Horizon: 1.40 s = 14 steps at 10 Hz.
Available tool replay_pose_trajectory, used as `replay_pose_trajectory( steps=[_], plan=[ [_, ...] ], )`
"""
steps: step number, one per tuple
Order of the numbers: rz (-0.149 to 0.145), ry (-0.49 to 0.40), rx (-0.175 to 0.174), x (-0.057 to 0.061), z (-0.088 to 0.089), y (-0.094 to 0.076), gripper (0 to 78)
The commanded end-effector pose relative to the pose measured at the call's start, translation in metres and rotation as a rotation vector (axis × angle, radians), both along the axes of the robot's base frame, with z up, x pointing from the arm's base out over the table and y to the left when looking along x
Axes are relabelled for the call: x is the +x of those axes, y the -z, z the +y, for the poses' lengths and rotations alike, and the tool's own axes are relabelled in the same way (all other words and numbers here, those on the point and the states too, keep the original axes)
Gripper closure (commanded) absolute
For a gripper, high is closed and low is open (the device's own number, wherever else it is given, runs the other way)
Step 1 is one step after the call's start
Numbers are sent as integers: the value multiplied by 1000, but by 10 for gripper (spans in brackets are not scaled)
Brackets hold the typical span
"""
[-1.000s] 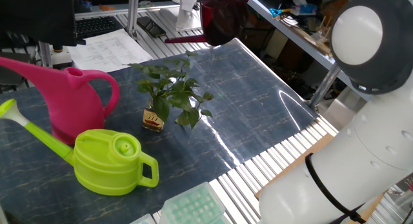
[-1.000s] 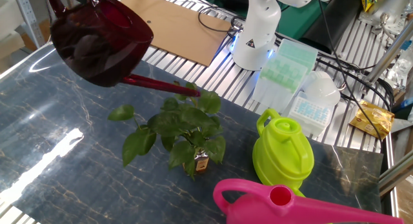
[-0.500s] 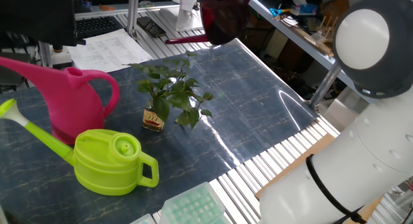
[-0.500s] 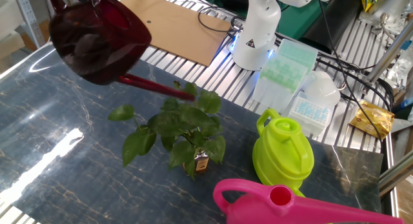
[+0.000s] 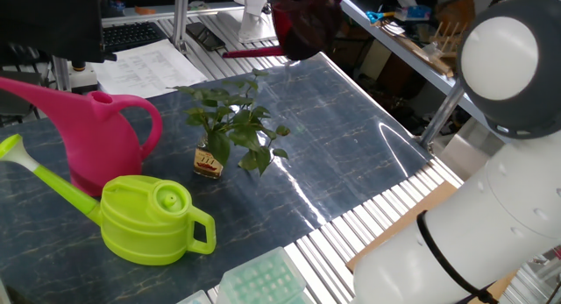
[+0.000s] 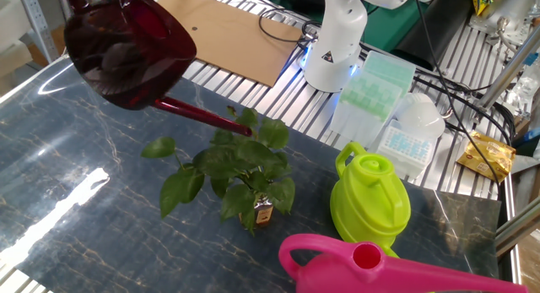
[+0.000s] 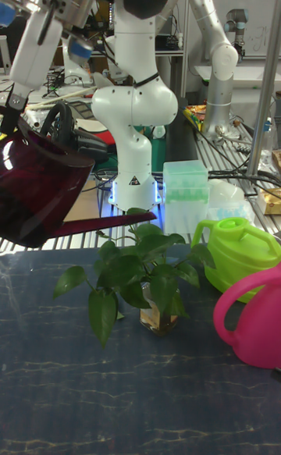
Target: Water the plant
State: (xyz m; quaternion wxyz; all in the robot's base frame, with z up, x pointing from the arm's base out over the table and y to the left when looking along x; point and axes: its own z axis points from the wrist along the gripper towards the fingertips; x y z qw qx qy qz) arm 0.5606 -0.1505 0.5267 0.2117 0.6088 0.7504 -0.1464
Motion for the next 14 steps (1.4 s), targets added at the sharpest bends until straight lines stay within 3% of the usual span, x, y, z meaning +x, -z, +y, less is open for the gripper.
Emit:
replay_pose_trajectory(
  steps=[1,4,8,14],
  plan=[
    [-7,6,-27,-4,3,-5,763],
    [-5,7,-52,-6,8,-6,763],
    [-10,23,-115,-7,18,-3,763],
    [-13,48,-179,-15,35,-2,763]
  ],
)
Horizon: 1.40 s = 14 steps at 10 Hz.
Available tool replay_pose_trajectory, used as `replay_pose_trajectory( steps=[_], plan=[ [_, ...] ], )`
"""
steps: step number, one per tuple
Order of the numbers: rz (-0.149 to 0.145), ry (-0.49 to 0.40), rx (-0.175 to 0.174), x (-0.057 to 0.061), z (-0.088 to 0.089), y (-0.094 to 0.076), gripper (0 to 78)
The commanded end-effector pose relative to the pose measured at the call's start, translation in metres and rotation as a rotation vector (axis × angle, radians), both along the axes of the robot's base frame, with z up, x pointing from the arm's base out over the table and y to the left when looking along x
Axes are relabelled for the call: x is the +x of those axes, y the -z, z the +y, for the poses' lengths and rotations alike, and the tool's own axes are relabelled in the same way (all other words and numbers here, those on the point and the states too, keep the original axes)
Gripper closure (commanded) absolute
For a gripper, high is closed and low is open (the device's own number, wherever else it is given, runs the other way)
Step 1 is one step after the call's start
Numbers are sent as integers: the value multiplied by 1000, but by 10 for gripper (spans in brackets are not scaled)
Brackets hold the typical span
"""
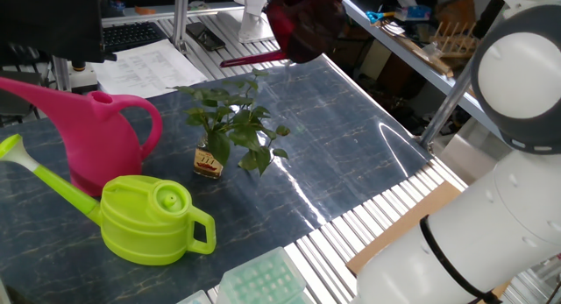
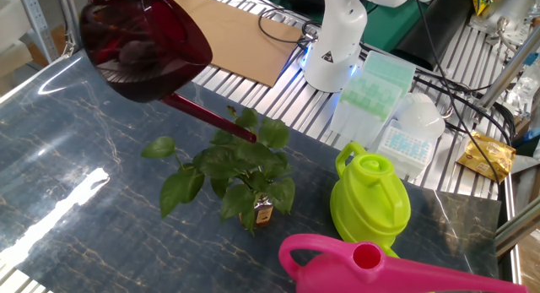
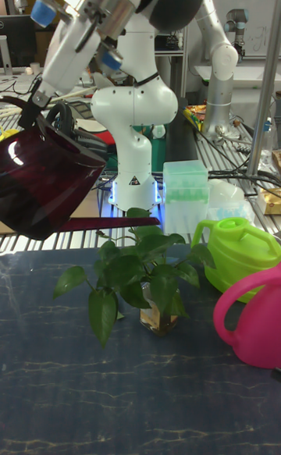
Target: Water the plant
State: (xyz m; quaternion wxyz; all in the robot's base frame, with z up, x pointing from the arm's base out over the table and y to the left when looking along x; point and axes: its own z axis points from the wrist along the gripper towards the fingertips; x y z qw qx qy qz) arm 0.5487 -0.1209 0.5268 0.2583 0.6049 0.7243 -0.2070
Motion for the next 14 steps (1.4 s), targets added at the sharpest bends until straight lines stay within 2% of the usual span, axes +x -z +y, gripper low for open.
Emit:
replay_pose_trajectory(
  steps=[1,6,10,11,13,14],
  plan=[
    [-11,14,-33,-4,7,-2,763],
    [-12,31,-124,-7,14,-1,763],
    [-8,35,-177,-11,18,-2,763],
    [-6,40,-204,-13,19,-2,763],
    [-6,39,-214,-13,20,-2,763],
    [-4,28,-208,-15,20,-1,763]
  ],
)
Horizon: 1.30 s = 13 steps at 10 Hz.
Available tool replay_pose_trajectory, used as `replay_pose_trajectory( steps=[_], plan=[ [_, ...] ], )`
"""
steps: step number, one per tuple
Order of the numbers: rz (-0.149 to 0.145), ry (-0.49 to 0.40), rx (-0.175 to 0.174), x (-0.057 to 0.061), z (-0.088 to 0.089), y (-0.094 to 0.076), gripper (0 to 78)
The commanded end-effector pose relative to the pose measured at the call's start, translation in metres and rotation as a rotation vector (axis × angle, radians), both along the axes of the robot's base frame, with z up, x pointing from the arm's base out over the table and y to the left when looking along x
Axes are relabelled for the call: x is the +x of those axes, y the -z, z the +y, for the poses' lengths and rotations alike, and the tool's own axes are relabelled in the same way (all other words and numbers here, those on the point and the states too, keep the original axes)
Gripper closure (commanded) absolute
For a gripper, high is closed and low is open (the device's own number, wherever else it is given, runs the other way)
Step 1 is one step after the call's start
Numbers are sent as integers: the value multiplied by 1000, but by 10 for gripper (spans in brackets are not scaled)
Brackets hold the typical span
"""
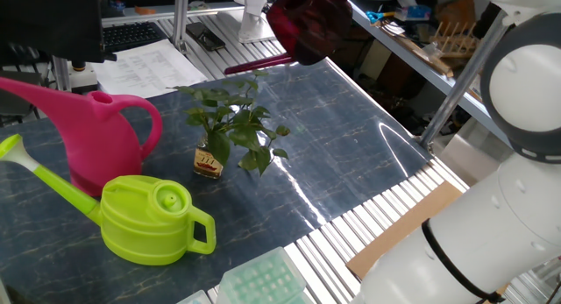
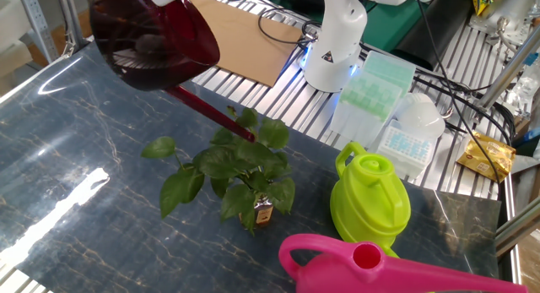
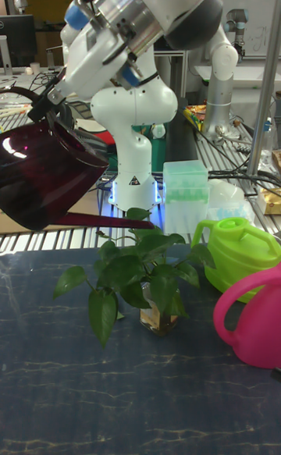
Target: Water the plant
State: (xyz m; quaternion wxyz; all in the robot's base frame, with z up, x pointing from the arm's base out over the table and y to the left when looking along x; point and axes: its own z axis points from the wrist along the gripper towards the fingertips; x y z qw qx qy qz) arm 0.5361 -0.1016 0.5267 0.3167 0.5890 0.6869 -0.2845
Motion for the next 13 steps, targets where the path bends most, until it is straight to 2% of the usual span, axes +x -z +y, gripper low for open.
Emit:
replay_pose_trajectory(
  steps=[1,3,4,5,7,8,10,13],
  plan=[
    [5,-19,0,-4,0,-1,763],
    [47,-83,8,-8,1,2,763],
    [49,-87,8,-7,0,3,763],
    [51,-88,-7,2,2,12,763],
    [60,-94,-21,11,6,22,763],
    [76,-103,-27,15,7,27,763],
    [91,-117,-29,20,7,25,763],
    [99,-121,-26,37,5,19,763]
  ],
)
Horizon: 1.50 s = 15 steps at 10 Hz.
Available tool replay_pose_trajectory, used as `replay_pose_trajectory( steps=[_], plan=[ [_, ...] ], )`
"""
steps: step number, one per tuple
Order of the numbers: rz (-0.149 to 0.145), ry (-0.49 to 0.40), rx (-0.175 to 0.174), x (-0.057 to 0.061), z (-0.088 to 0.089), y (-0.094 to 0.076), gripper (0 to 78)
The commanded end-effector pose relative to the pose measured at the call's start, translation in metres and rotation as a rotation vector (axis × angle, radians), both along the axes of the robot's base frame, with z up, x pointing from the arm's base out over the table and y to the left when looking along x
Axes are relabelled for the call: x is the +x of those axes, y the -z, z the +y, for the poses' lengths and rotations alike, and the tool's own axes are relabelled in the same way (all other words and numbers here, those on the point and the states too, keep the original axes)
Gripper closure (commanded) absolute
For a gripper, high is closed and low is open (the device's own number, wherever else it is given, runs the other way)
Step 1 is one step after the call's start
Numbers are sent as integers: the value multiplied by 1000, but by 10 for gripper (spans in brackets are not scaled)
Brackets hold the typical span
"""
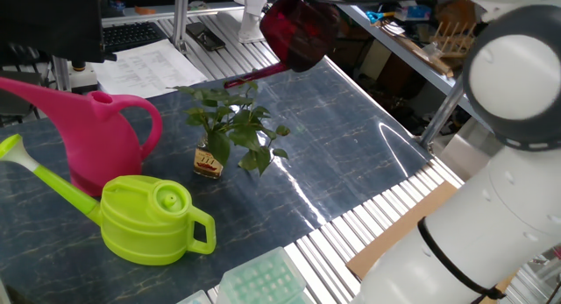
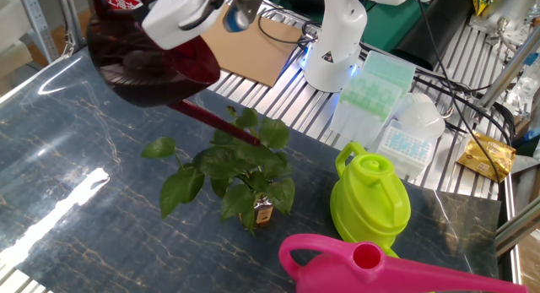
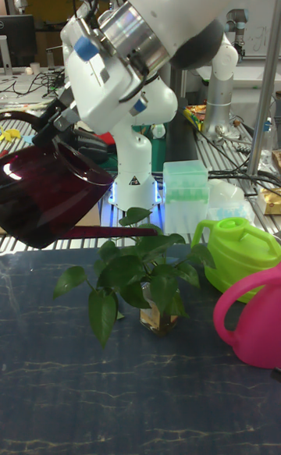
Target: Water the plant
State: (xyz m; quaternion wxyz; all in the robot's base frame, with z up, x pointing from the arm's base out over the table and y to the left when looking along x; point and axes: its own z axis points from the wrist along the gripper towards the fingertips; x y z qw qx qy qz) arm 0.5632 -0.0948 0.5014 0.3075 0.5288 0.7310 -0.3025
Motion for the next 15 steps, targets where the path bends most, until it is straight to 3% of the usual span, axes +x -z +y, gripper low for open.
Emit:
replay_pose_trajectory(
  steps=[1,5,7,11,12,13,14,15],
  plan=[
    [4,-4,-1,13,-3,-6,763],
    [18,-16,-5,9,-4,-7,763],
    [32,-35,-10,-6,-7,-11,763],
    [50,-57,0,-25,-8,-6,763],
    [52,-58,61,-27,-7,-6,763],
    [53,-65,192,-29,-7,-8,763],
    [59,-69,267,-30,-8,-9,763],
    [66,-68,297,-30,-8,-9,763]
  ],
)
